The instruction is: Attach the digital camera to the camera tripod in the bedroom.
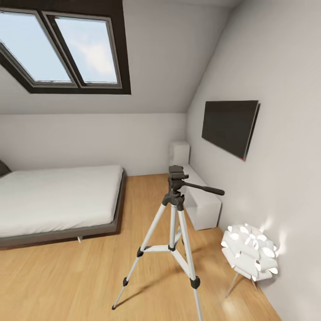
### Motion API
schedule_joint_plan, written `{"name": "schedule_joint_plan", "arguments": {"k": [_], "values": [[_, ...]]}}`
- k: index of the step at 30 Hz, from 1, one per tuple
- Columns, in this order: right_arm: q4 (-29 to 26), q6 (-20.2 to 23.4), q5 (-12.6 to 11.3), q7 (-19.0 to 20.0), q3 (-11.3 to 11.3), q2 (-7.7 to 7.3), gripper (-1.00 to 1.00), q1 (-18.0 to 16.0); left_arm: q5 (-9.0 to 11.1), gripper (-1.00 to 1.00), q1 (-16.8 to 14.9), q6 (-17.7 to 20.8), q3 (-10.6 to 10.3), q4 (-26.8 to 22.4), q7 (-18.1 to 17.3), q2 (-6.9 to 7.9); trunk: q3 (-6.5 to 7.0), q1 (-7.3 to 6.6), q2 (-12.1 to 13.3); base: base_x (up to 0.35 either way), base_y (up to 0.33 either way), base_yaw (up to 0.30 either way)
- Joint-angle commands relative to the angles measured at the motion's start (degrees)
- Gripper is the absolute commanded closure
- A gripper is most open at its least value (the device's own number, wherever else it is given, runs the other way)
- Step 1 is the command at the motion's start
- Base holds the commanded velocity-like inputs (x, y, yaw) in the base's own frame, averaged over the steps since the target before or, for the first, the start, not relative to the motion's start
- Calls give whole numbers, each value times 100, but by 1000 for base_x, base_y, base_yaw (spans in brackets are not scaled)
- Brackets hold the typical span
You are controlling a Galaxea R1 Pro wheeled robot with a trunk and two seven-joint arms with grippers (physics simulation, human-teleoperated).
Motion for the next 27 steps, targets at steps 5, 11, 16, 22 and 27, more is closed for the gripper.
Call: {"name": "schedule_joint_plan", "arguments": {"k": [5,11,16,22,27], "values": [[7,11,50,14,-49,-3,-100,-4,50,100,-2,5,-47,2,-21,0,-2,2,-3,0,0,256],[7,5,50,14,-49,-5,-100,-4,50,100,-2,5,-47,2,-22,-5,-2,2,-3,0,0,84],[10,-2,50,14,-49,-26,-100,-4,50,100,-2,5,-47,2,-22,-8,-2,2,-3,0,0,7],[11,4,50,14,-49,-38,-100,-4,50,100,-2,8,-47,2,-22,-8,-2,2,-3,0,0,1],[11,5,50,14,-49,-43,-100,-4,50,100,-2,12,-47,2,-22,-8,-2,2,-3,0,0,0]]}}
